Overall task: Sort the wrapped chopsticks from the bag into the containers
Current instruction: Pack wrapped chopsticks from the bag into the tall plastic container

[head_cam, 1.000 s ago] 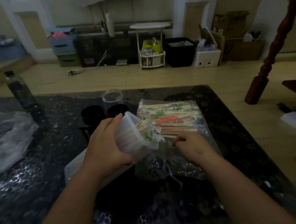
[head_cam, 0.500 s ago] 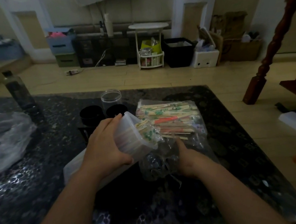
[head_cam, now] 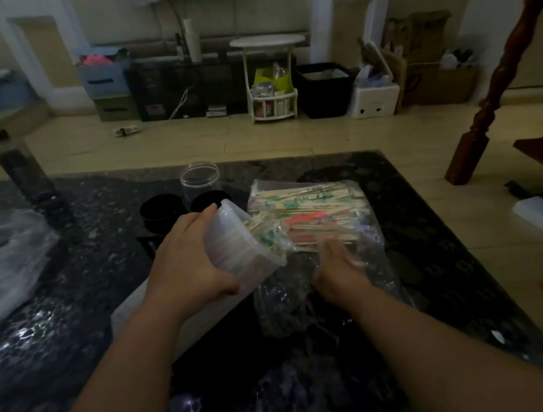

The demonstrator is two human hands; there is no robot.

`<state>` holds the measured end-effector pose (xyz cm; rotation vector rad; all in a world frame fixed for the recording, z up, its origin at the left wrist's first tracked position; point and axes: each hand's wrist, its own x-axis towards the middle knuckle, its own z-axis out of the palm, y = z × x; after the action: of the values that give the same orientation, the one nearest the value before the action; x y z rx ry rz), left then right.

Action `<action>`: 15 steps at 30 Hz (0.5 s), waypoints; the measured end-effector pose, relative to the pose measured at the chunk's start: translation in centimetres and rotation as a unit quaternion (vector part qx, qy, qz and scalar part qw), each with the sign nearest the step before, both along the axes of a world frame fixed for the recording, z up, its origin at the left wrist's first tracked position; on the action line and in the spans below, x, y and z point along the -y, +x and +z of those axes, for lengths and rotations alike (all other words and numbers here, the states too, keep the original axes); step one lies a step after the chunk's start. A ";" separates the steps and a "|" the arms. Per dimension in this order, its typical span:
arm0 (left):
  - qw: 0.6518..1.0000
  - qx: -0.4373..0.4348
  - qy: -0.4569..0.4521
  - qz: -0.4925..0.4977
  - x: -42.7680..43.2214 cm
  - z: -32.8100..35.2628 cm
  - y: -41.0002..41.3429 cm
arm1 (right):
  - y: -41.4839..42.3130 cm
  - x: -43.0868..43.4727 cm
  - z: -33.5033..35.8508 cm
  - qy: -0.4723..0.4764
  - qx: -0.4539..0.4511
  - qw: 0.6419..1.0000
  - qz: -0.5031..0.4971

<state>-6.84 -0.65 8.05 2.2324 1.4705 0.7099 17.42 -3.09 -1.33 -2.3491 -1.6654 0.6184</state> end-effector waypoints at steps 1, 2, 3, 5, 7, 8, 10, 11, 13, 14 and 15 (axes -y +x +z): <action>1.000 0.002 -0.004 0.001 -0.2 -0.1 0.0 | -0.1 -0.5 0.7 -0.009 0.026 1.000 -0.006; 1.000 0.003 -0.006 0.001 -0.4 -0.1 0.0 | -0.2 -1.3 1.0 -0.018 0.053 0.998 -0.010; 1.000 0.003 -0.009 0.000 -0.5 -0.2 -0.1 | -0.3 -1.7 1.7 -0.028 0.072 0.997 -0.012; 1.000 0.002 -0.017 -0.001 -0.7 -0.2 0.0 | -0.2 -2.5 2.2 -0.029 0.063 0.997 -0.019; 1.000 0.002 -0.022 0.000 -0.8 -0.3 0.0 | 0.1 -3.0 2.1 -0.039 -0.012 0.999 -0.031; 1.000 0.003 -0.020 -0.001 -0.9 -0.3 0.0 | 0.3 -3.3 1.8 -0.053 -0.037 0.997 -0.044; 1.000 0.008 -0.017 -0.002 -0.9 -0.4 -0.1 | 0.6 -3.6 1.7 -0.084 -0.026 0.995 -0.058; 1.000 0.011 -0.017 -0.001 -1.0 -0.4 -0.1 | 0.8 -3.8 1.4 -0.094 -0.017 0.994 -0.054; 1.000 0.014 -0.019 0.002 -0.9 -0.3 -0.1 | 0.9 -4.0 1.0 -0.094 -0.028 0.993 -0.069; 1.000 0.015 -0.020 0.003 -0.9 -0.2 -0.1 | 1.0 -4.2 0.5 -0.089 -0.026 0.993 -0.078; 1.000 0.015 -0.021 0.003 -0.9 -0.2 -0.1 | 1.0 -4.2 0.4 -0.071 -0.029 0.994 -0.075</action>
<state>-6.92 0.21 7.86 2.1766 1.4652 0.7053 18.45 1.08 -0.93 -2.4986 -1.4493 0.7921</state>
